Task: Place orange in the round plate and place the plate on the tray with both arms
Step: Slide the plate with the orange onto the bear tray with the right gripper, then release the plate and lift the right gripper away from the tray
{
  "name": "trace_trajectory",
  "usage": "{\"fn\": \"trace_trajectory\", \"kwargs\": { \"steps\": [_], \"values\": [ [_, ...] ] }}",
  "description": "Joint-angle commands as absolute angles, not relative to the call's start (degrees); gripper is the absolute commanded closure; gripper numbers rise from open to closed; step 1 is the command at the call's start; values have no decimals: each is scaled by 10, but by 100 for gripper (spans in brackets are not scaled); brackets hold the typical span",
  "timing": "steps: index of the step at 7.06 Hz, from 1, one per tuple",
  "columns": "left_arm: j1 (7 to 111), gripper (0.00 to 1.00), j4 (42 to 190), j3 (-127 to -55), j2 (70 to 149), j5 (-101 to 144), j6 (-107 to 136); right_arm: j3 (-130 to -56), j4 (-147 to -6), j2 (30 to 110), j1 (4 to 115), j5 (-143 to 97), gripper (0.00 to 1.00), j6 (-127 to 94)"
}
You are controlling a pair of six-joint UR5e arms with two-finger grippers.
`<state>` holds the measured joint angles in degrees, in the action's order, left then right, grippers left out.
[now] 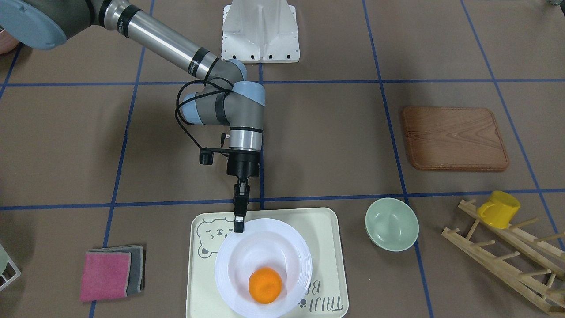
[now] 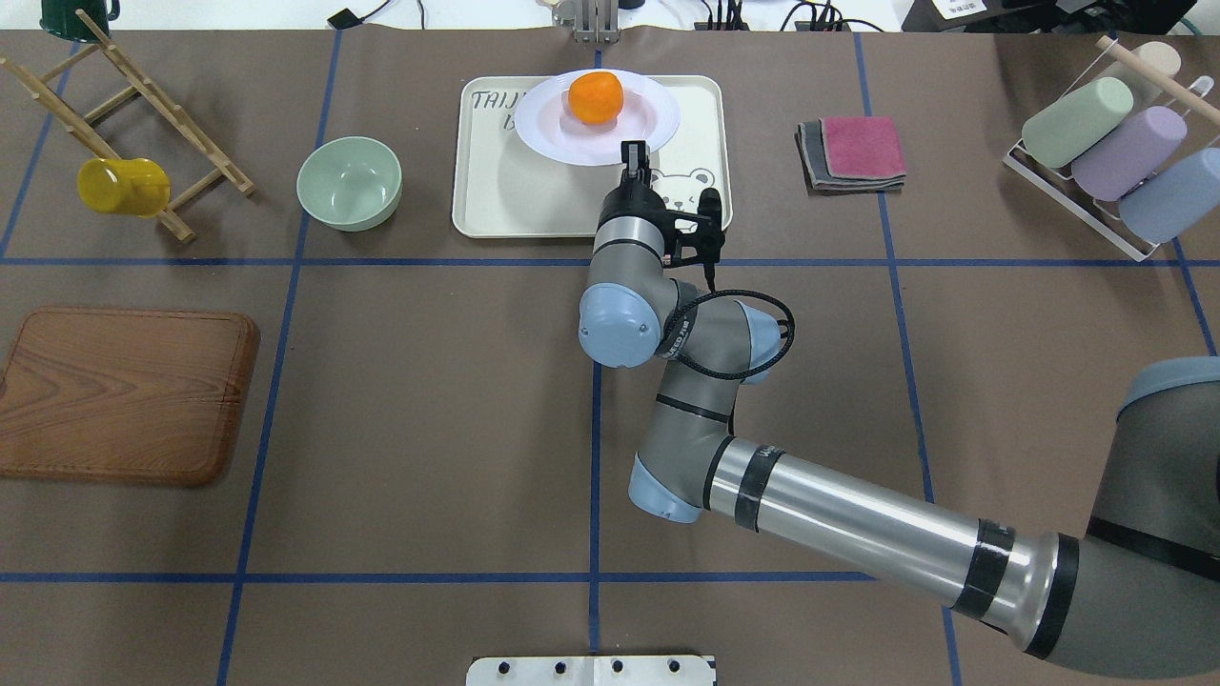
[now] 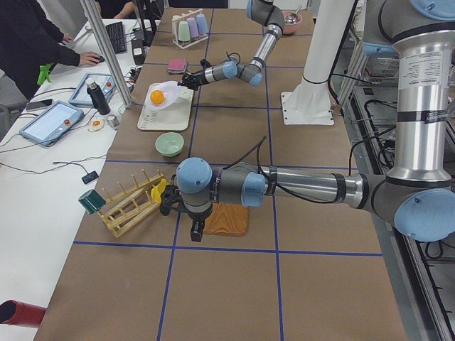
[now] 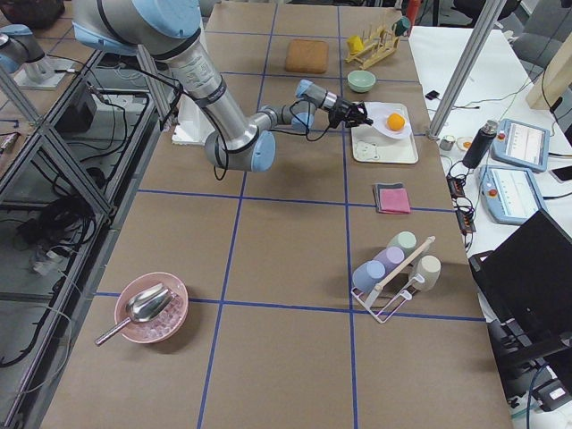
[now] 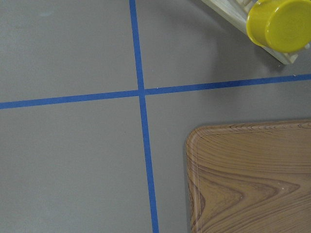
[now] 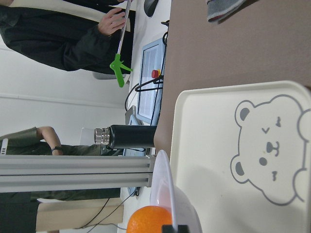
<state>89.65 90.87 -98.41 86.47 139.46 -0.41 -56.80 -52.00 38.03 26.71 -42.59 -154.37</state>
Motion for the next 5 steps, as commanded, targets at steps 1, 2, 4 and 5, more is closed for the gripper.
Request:
{"fn": "trace_trajectory", "kwargs": {
  "steps": [1,2,4,5],
  "values": [
    [896,2,911,-984,864,1393,-6,-587,-523,387,256,-457,0,-1412],
    [896,2,911,-984,863,1391,-6,-704,-526,455,255,-528,0,-1304],
    [896,2,911,-981,863,1391,-3,-860,-643,525,302,-697,0,-1116],
    [897,2,923,-984,862,1390,-4,-900,-716,533,357,-811,0,-1027]
  ]
}}
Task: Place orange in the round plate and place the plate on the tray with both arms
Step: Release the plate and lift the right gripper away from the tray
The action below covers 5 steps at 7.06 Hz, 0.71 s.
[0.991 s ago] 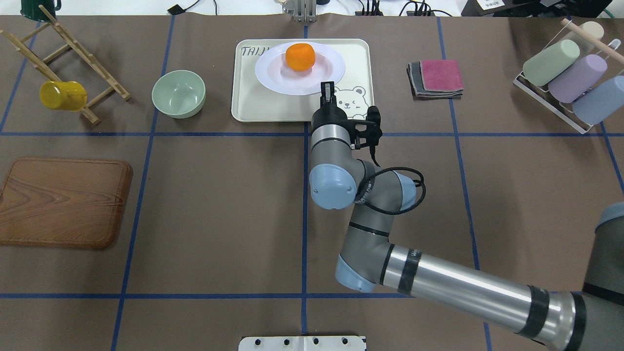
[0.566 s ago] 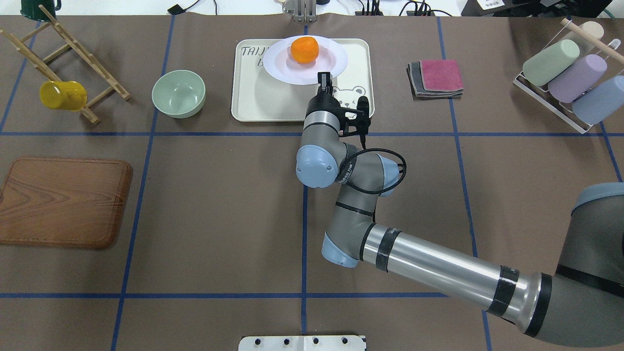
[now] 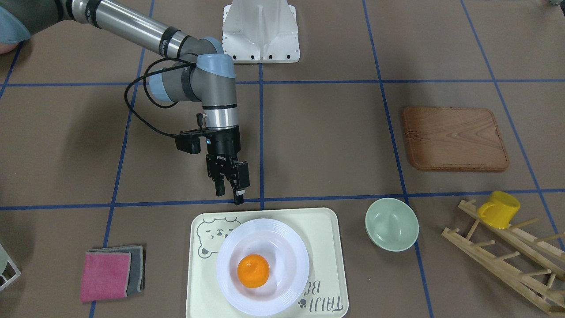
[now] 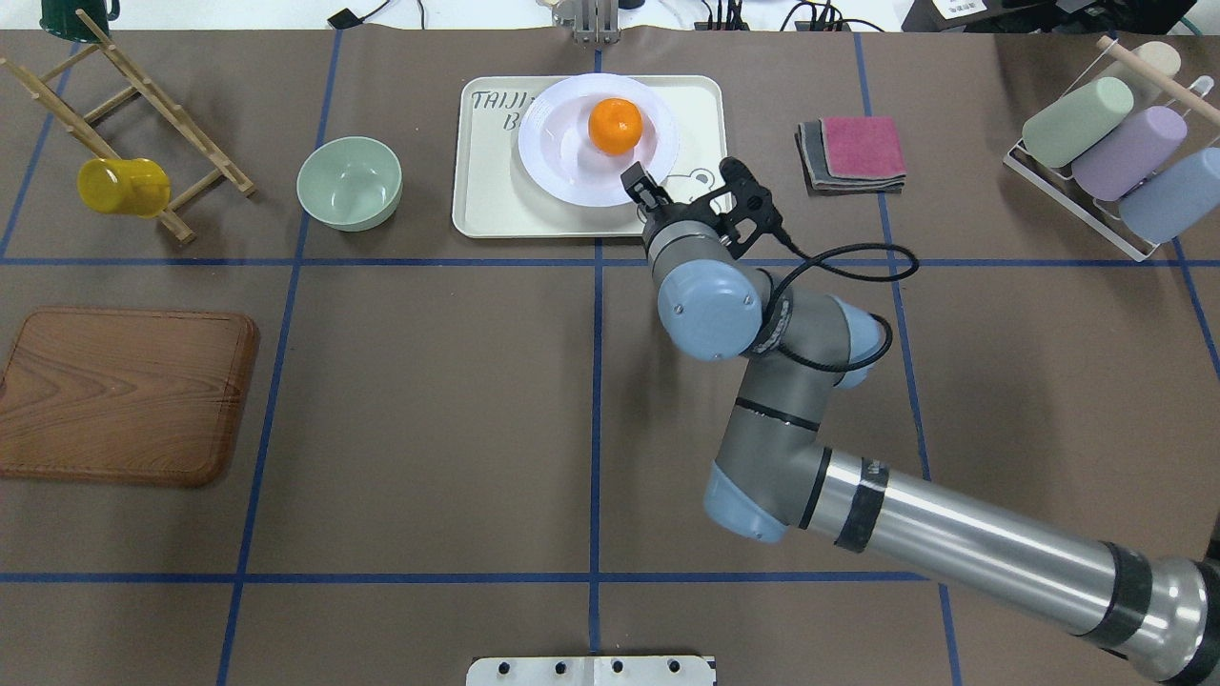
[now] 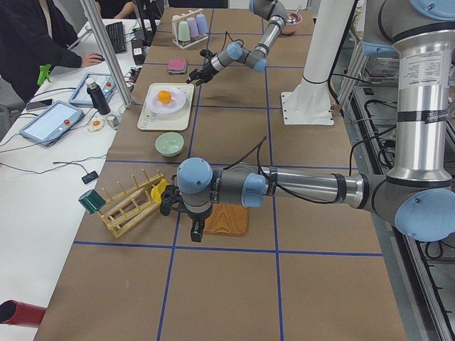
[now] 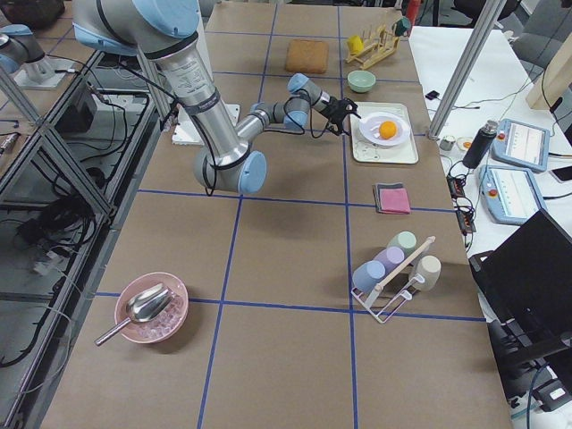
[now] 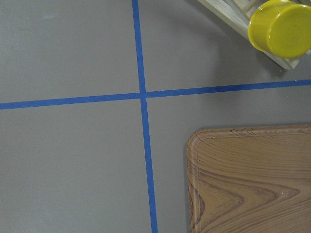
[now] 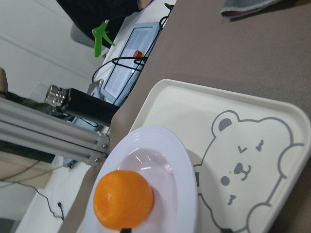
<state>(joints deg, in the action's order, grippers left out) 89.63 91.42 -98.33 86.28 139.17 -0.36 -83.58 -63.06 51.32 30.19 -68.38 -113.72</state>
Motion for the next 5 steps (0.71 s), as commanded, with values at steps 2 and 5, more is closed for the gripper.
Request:
{"fn": "trace_trajectory", "kwargs": {
  "steps": [2,5],
  "values": [
    [899,2,927,-990,833,1384,-5,-967,-800,600,519,-1057,0,-747],
    [897,2,926,-1035,800,1306,-8,-969,-848,753,750,-1269,0,-262]
  ]
}}
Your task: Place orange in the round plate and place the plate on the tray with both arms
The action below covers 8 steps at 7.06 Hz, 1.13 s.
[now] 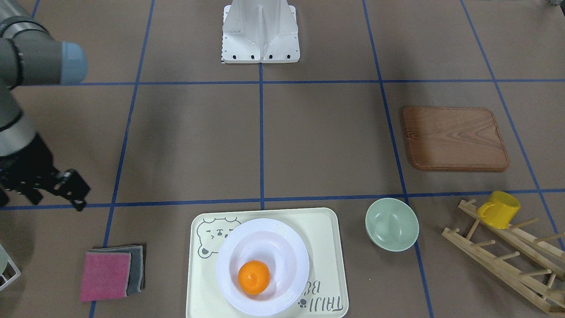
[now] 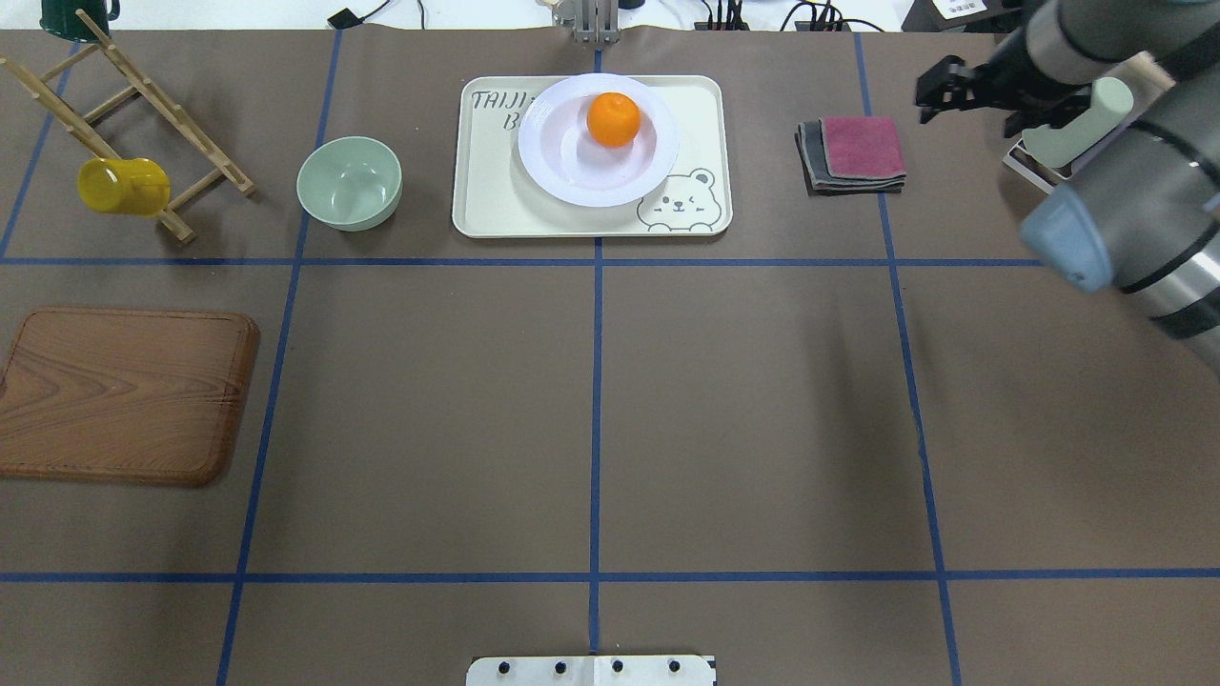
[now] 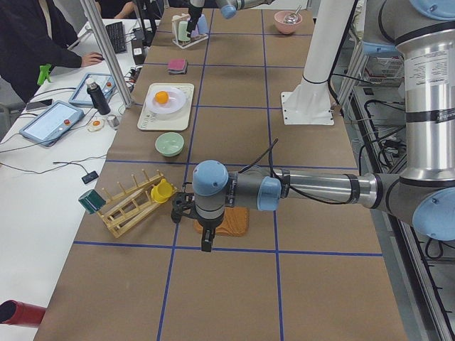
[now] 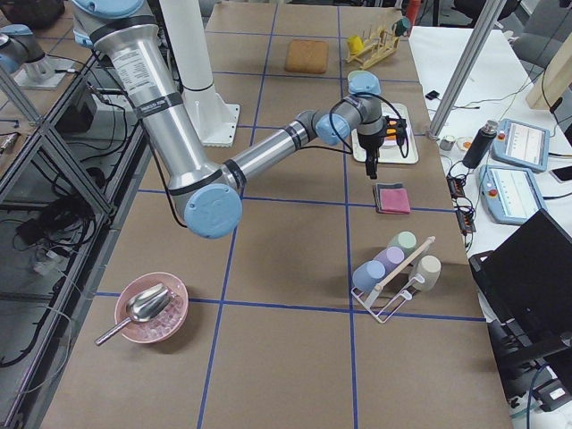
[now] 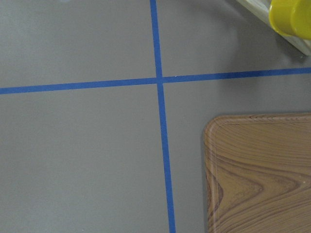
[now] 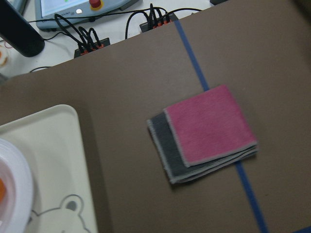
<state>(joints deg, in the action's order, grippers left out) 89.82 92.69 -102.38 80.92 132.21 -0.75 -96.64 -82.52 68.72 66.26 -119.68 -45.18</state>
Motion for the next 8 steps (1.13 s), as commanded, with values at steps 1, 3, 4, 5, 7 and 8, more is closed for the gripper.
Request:
{"fn": "trace_trajectory", "kwargs": {
  "steps": [1,3,4,5,7,8],
  "values": [
    [895,2,925,-1034,800,1311,-7,-968,-862,808,794,-1274,0,-126],
    [896,2,919,-1034,781,1345,-7,-969,-862,921,876,-1284,0,15],
    [895,2,899,-1034,785,1345,-7,-972,-859,952,898,-1315,0,17],
    [895,2,893,-1042,786,1344,-8,-981,-855,973,901,-1317,0,17],
    [895,2,894,-1049,786,1342,-8,-981,-854,983,901,-1317,0,14],
    [895,2,895,-1053,784,1343,-8,-982,-854,982,901,-1317,0,7]
  ]
}}
